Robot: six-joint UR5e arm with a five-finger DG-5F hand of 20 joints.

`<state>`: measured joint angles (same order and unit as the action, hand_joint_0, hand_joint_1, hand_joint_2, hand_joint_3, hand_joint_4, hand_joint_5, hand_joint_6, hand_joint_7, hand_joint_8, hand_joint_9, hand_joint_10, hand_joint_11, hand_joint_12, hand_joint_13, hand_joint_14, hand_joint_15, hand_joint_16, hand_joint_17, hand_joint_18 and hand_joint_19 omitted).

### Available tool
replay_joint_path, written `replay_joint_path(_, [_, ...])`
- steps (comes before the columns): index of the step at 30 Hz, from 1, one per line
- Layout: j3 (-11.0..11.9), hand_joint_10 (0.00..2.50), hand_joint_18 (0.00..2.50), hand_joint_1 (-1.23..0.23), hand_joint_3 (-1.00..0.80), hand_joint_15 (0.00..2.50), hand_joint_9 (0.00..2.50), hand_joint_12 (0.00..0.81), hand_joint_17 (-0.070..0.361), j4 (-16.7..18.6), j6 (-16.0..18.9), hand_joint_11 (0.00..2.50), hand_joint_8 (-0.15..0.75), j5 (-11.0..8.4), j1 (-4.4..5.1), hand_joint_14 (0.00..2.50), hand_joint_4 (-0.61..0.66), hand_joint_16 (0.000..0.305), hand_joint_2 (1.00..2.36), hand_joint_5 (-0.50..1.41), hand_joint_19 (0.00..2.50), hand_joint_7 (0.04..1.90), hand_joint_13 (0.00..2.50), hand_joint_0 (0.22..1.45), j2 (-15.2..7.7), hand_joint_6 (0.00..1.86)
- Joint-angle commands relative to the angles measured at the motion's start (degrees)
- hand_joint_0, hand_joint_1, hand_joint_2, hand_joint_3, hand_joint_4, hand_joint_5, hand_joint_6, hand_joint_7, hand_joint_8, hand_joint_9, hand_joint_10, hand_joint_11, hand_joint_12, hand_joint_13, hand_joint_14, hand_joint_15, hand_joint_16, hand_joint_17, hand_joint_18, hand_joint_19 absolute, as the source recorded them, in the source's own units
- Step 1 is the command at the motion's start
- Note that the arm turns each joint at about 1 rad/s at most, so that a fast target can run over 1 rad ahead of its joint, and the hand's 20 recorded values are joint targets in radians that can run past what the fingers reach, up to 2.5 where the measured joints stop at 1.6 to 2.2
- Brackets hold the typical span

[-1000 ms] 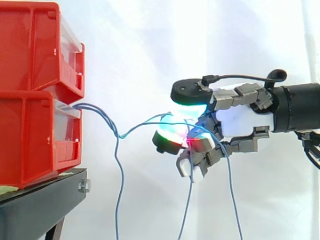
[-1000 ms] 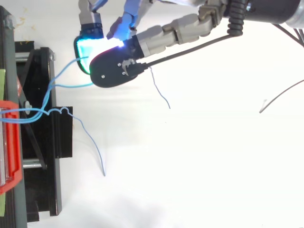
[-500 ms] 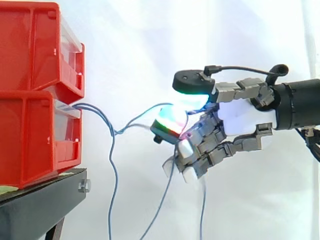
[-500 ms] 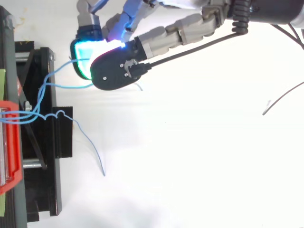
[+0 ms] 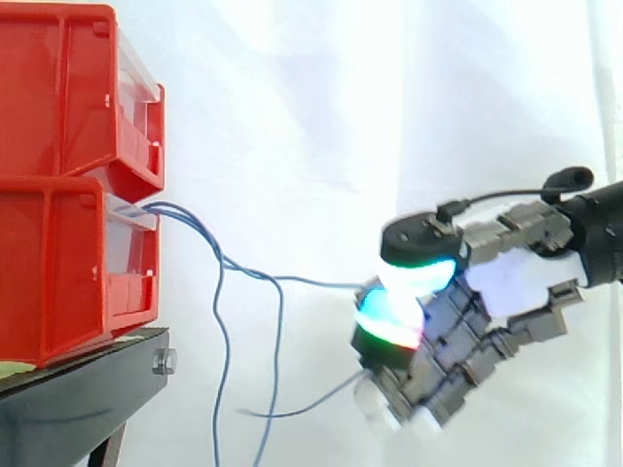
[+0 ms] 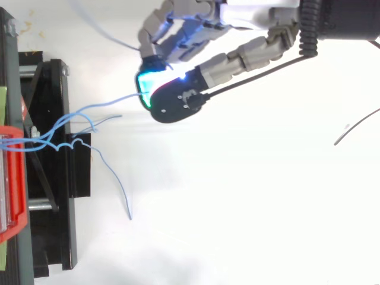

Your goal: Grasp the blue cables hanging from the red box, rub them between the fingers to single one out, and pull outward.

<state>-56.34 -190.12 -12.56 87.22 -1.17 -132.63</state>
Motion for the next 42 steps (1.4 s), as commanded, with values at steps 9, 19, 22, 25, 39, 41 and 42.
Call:
replay_joint_path(9, [-0.09,0.00,0.44,-0.90,0.05,0.21,0.54,0.387,0.132,-5.18,0.96,0.08,0.261,-0.21,0.02,0.01,-0.13,0.059,1.01,-0.10,0.12,1.22,0.44,0.65,0.61,0.91])
replay_joint_path(19, [-3.78,0.00,0.44,-0.89,0.05,0.24,0.58,0.388,0.129,-4.12,4.74,0.12,0.269,-0.12,0.29,0.01,-0.12,0.057,1.01,-0.10,0.17,1.23,0.47,0.65,1.49,0.91])
replay_joint_path(22, [-5.89,0.00,0.44,-0.89,0.05,0.24,0.58,0.389,0.129,-0.61,6.58,0.13,0.268,-0.12,0.64,0.01,-0.12,0.057,1.01,-0.10,0.17,1.23,0.47,0.65,1.49,0.91])
replay_joint_path(25, [-9.41,0.00,0.45,-0.89,0.05,0.25,0.59,0.391,0.129,8.01,9.22,0.13,0.270,-0.12,1.43,0.01,-0.12,0.057,1.01,-0.10,0.18,1.22,0.48,0.65,1.49,0.91])
replay_joint_path(39, [-14.33,0.00,0.45,-0.89,0.05,0.26,0.60,0.391,0.129,26.03,16.52,0.15,0.276,-0.21,3.28,0.01,-0.12,0.057,1.01,-0.10,0.19,1.22,0.49,0.65,1.41,0.91])
replay_joint_path(41, [-14.33,0.00,0.45,-0.89,0.05,0.26,0.60,0.392,0.129,26.11,16.16,0.15,0.277,-0.12,3.36,0.01,-0.12,0.057,1.01,-0.10,0.19,1.22,0.49,0.64,1.41,0.91])
replay_joint_path(42, [-14.42,0.00,0.45,-0.89,0.05,0.26,0.60,0.392,0.129,26.11,16.08,0.15,0.278,-0.04,3.36,0.01,-0.12,0.057,1.01,-0.10,0.19,1.21,0.49,0.64,1.41,0.91])
